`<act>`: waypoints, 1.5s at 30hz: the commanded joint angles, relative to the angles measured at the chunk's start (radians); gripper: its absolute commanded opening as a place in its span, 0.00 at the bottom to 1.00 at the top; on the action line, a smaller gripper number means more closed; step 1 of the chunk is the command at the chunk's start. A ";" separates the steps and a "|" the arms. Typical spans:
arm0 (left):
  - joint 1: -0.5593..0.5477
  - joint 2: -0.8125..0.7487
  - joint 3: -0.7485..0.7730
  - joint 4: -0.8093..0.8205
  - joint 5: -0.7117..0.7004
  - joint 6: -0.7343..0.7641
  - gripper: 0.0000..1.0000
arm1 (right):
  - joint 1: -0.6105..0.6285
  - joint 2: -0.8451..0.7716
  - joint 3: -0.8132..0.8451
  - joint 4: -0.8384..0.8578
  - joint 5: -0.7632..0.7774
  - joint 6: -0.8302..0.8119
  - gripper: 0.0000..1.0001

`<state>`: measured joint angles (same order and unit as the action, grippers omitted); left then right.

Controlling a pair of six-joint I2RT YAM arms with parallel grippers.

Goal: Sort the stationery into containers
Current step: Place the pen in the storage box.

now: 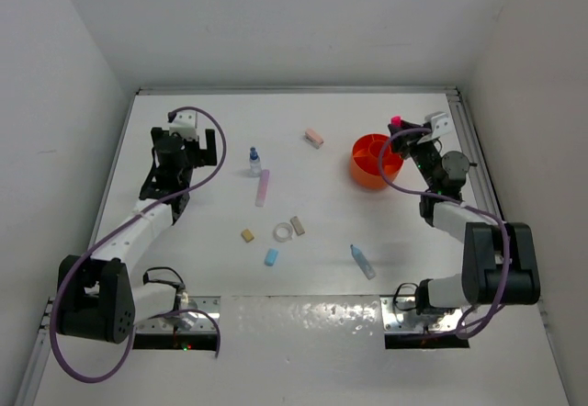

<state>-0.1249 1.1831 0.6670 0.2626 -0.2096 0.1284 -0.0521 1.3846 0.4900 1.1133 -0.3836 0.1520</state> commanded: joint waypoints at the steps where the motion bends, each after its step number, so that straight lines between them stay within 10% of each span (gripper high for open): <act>1: -0.009 -0.019 0.039 0.041 0.007 -0.001 1.00 | -0.014 0.031 -0.036 0.233 -0.054 0.093 0.00; 30: -0.010 0.010 0.055 0.041 -0.001 0.014 1.00 | -0.052 0.245 -0.082 0.459 -0.044 0.175 0.00; 33: -0.009 0.009 0.054 0.043 -0.004 0.017 1.00 | -0.051 0.223 -0.106 0.453 -0.038 0.176 0.23; 35: -0.009 0.009 0.051 0.043 -0.001 0.019 1.00 | -0.051 0.205 -0.117 0.438 -0.032 0.184 0.58; 45: -0.013 -0.010 0.062 0.021 0.177 0.135 1.00 | -0.037 0.030 -0.139 0.298 -0.015 0.150 0.79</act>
<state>-0.1249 1.1961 0.6865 0.2646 -0.1364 0.1932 -0.0956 1.4940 0.3458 1.2778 -0.4030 0.3222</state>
